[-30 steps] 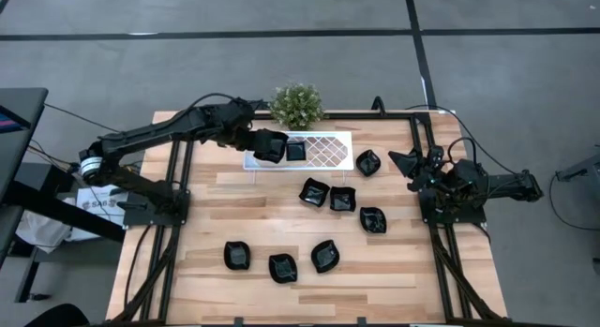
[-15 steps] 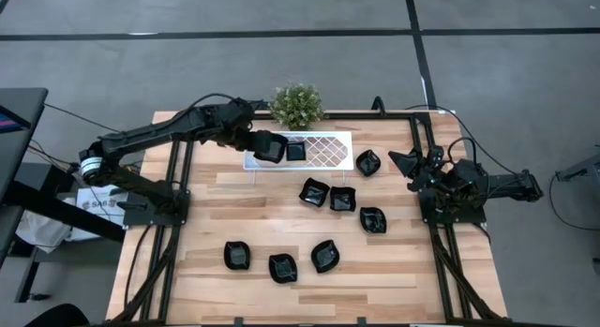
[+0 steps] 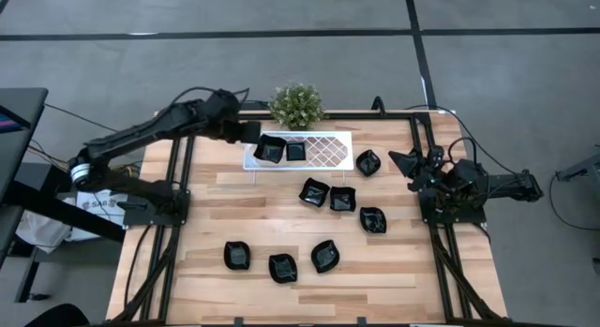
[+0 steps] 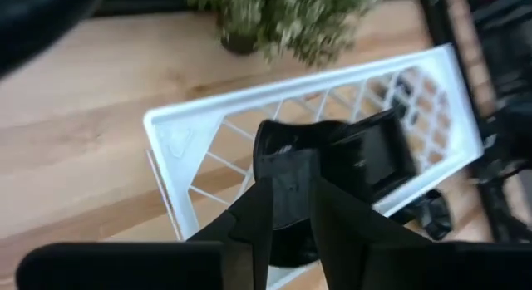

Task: Pick & Place Mini shaped plates
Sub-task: Stack the right distorted square plate on top of the stacked distorted square plate on the shelf

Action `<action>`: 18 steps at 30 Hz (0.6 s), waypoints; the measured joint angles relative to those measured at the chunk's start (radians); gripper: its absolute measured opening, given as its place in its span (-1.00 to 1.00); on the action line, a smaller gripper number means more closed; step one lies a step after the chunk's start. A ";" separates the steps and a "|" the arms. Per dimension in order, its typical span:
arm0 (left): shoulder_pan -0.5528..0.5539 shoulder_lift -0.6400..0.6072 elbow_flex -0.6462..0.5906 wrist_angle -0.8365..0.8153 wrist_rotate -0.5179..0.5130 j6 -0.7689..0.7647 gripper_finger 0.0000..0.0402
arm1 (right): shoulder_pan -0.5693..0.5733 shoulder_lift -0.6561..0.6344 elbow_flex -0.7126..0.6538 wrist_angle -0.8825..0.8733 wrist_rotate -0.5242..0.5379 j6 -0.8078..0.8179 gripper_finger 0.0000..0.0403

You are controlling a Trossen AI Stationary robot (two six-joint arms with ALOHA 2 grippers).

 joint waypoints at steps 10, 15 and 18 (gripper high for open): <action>-0.111 -0.182 -0.012 0.004 -0.128 0.000 -0.60 | 0.000 0.000 0.000 0.023 -0.123 0.043 -1.00; -0.212 -0.268 -0.075 0.012 -0.227 0.014 -0.60 | 0.000 0.005 0.000 0.022 -0.168 0.053 -1.00; -0.269 -0.318 -0.125 0.017 -0.283 -0.017 -0.60 | 0.000 0.027 0.000 0.021 -0.192 0.053 -1.00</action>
